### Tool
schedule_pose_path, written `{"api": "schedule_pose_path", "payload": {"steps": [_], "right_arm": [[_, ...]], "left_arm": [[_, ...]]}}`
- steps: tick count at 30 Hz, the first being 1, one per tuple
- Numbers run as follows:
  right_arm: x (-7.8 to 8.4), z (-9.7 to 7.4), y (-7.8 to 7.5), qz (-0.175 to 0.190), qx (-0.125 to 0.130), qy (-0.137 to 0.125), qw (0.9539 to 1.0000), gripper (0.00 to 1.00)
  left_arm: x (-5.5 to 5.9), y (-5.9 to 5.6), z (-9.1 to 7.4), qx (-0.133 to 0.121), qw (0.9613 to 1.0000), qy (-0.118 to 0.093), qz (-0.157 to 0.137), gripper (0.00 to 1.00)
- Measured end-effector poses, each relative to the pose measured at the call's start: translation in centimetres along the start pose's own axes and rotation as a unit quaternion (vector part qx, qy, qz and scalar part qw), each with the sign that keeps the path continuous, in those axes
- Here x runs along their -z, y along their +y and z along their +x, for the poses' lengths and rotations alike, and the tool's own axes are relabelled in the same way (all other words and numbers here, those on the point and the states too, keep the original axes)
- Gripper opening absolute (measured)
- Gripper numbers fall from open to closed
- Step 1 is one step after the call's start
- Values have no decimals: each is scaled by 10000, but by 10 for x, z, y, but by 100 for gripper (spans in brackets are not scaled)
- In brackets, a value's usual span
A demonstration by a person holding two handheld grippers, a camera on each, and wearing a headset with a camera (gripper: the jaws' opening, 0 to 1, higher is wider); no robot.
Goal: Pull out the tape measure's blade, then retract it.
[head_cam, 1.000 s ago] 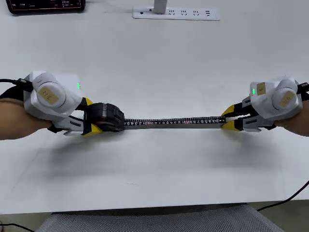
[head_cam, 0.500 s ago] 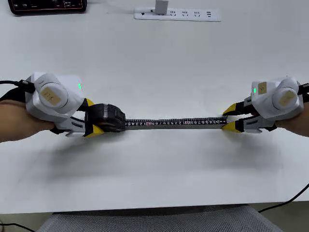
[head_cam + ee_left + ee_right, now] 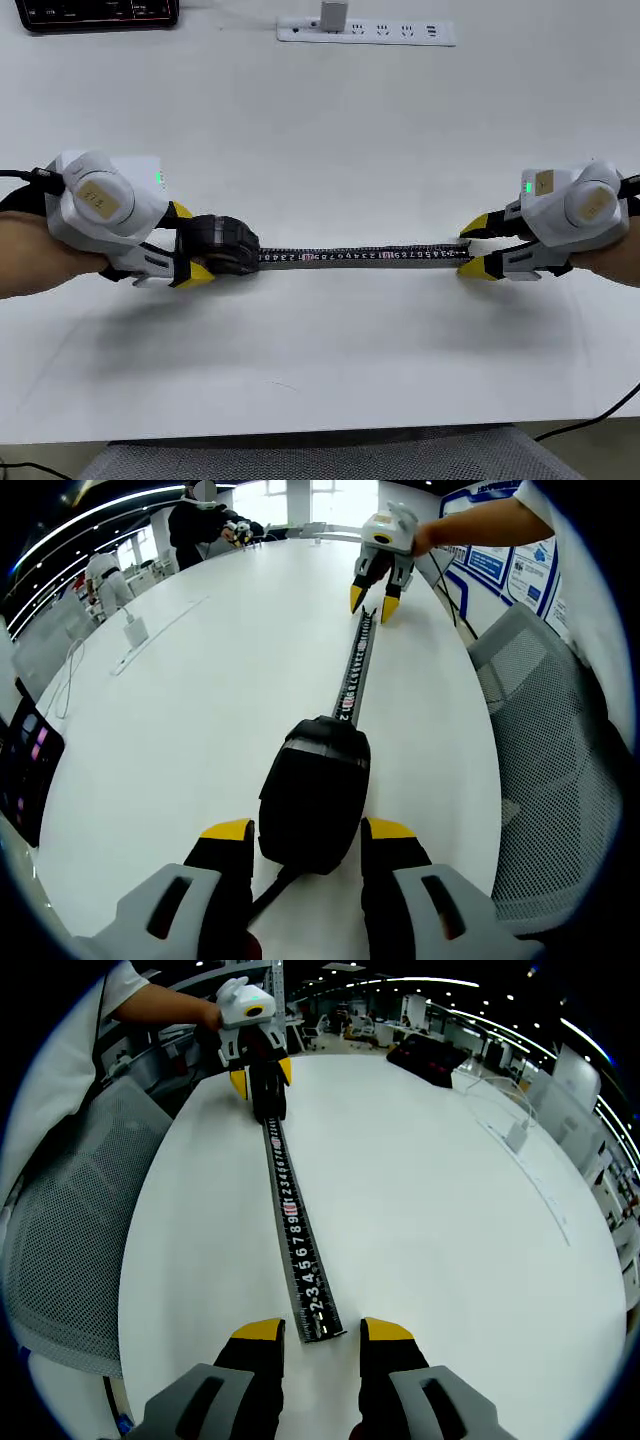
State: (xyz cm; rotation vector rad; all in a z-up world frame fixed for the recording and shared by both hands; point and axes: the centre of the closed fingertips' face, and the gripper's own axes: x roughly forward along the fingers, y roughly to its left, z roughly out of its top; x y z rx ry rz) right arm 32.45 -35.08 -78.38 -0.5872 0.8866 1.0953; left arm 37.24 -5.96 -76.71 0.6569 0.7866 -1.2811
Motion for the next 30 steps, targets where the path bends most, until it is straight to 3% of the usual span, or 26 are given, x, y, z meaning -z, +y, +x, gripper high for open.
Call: {"api": "schedule_pose_path", "payload": {"steps": [5, 11, 15, 23, 25, 30], "right_arm": [[0, 0, 1, 64, 10, -18, 10000, 28], [-10, -4, -3, 385, 252, -284, 9985, 33], [-17, -8, 0, 649, 377, -520, 9958, 38], [-23, -13, 8, 771, 507, -636, 9937, 43], [-26, -15, 9, 826, 595, -682, 9925, 46], [-30, -21, 13, 974, 695, -779, 9898, 51]], "left_arm": [[2, -2, -2, -50, 10000, -17, -35, 39], [0, 0, -10, -235, 9993, -211, -215, 42], [-3, 4, -17, -453, 9971, -419, -448, 48], [-6, 1, -31, -717, 9930, -653, -674, 50], [-9, -1, -35, -743, 9912, -768, -779, 51], [-7, -6, -40, -779, 9898, -817, -866, 54]]}}
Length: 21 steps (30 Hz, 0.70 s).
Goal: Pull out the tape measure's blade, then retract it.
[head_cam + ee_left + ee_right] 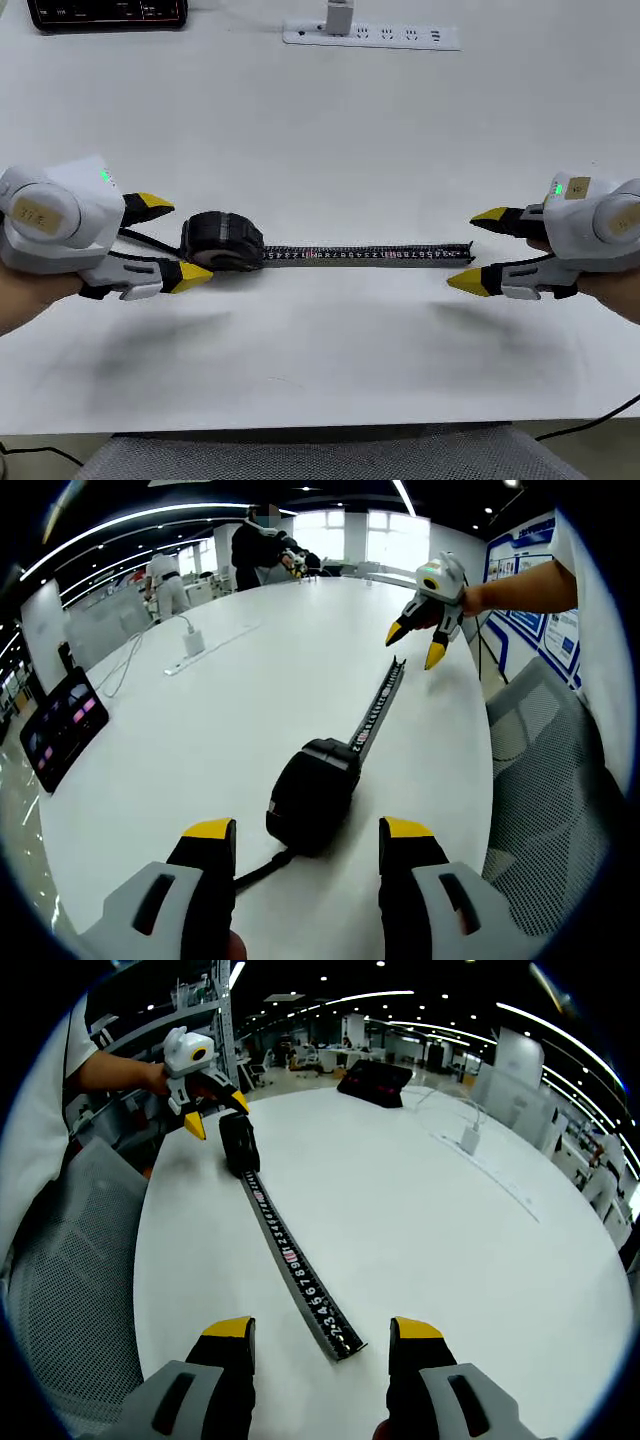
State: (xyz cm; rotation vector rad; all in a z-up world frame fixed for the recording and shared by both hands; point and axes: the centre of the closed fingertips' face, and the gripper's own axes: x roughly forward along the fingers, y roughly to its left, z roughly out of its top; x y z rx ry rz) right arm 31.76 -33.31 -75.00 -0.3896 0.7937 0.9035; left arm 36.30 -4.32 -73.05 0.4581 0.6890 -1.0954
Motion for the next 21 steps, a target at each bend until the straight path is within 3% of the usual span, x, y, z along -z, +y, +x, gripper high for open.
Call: {"api": "schedule_pose_path", "payload": {"steps": [14, 21], "right_arm": [[6, -16, 14, 306, 167, -67, 9994, 65], [8, -21, 18, 380, 246, -121, 9989, 69]], "left_arm": [[6, -14, -7, -63, 9995, -35, -304, 65], [4, -22, -16, -38, 9988, -259, -422, 69]]}}
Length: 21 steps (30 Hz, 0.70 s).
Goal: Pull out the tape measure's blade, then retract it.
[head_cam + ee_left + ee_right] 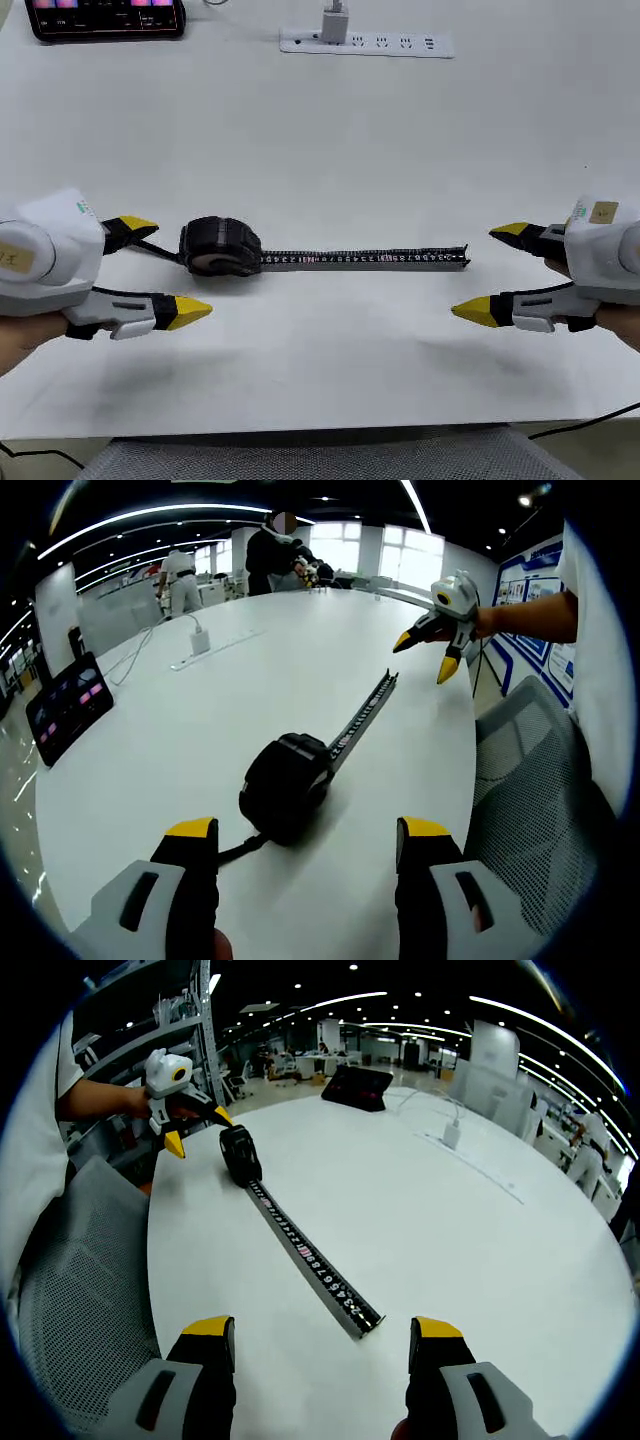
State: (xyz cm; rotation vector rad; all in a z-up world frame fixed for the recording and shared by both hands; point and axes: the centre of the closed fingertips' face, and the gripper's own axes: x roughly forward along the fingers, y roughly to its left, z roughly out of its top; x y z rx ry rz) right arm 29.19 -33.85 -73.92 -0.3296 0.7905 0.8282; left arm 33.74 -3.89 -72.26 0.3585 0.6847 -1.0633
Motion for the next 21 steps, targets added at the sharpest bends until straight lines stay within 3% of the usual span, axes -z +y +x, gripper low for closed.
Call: {"api": "schedule_pose_path", "payload": {"steps": [10, 13, 21], "right_arm": [[1, -5, 9, 142, 19, -93, 9999, 70], [1, -7, 12, 108, 43, -66, 9999, 70], [3, -15, 19, 190, 175, -174, 9995, 71]], "left_arm": [[7, -3, -14, -182, 9994, -172, -230, 73], [7, -8, -21, -181, 9987, -334, -345, 74], [18, -15, -30, -231, 9976, -396, -520, 76]]}}
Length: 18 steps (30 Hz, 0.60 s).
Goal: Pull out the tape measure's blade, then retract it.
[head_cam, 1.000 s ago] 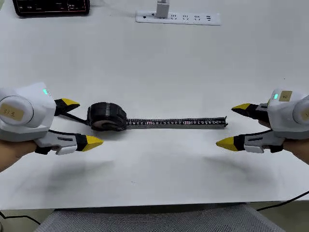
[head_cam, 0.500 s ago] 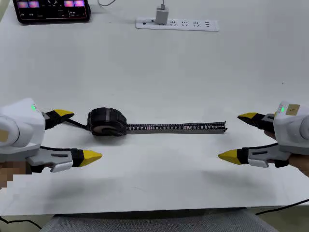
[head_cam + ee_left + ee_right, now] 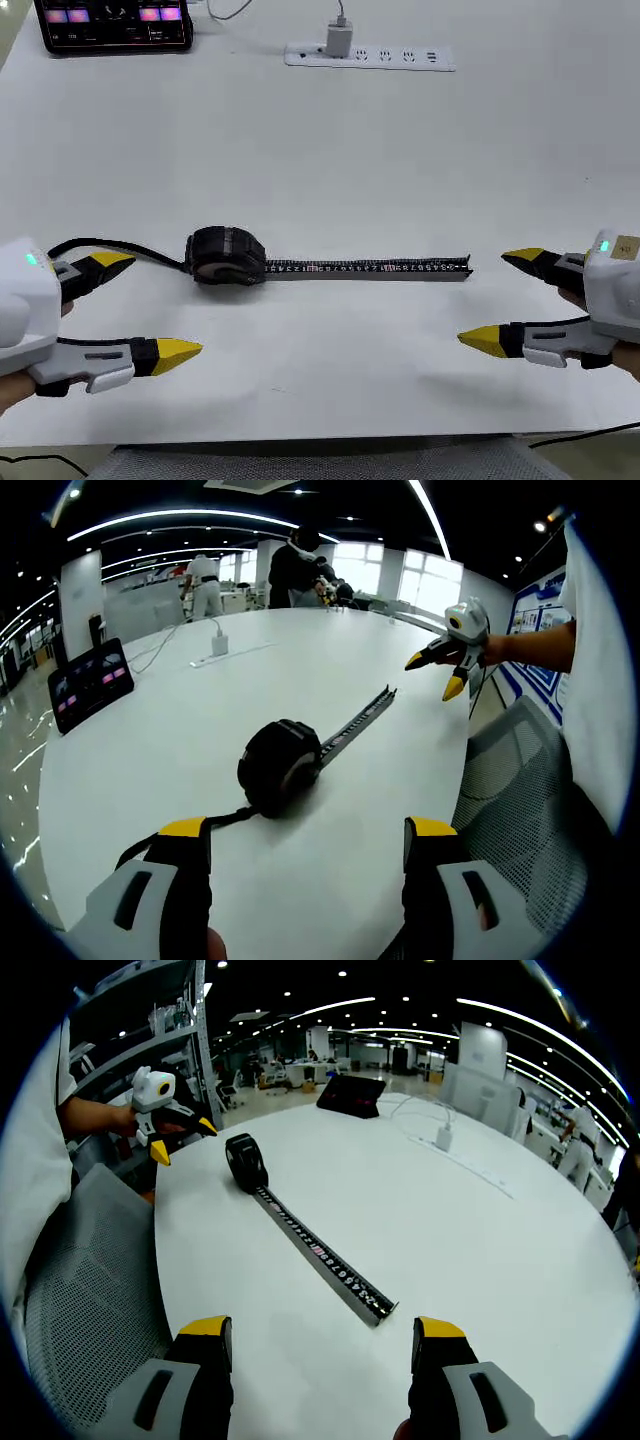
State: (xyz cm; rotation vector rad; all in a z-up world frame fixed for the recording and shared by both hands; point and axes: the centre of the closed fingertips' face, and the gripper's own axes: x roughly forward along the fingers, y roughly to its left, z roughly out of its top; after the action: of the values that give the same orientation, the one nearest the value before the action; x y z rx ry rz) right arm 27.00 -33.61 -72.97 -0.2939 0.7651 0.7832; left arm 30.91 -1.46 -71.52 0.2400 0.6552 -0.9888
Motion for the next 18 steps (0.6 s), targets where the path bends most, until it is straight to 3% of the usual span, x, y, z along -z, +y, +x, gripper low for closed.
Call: {"api": "schedule_pose_path", "payload": {"steps": [8, 10, 18], "right_arm": [[1, -8, 5, 72, 198, -180, 9996, 73], [3, -8, 7, 42, 261, -208, 9994, 73], [8, -6, 12, 205, 355, -354, 9985, 75]], "left_arm": [[7, -1, -8, -100, 9998, -64, -173, 76], [5, -1, -11, -149, 9993, -193, -300, 76], [16, -3, -16, -326, 9985, -169, -394, 75]]}}
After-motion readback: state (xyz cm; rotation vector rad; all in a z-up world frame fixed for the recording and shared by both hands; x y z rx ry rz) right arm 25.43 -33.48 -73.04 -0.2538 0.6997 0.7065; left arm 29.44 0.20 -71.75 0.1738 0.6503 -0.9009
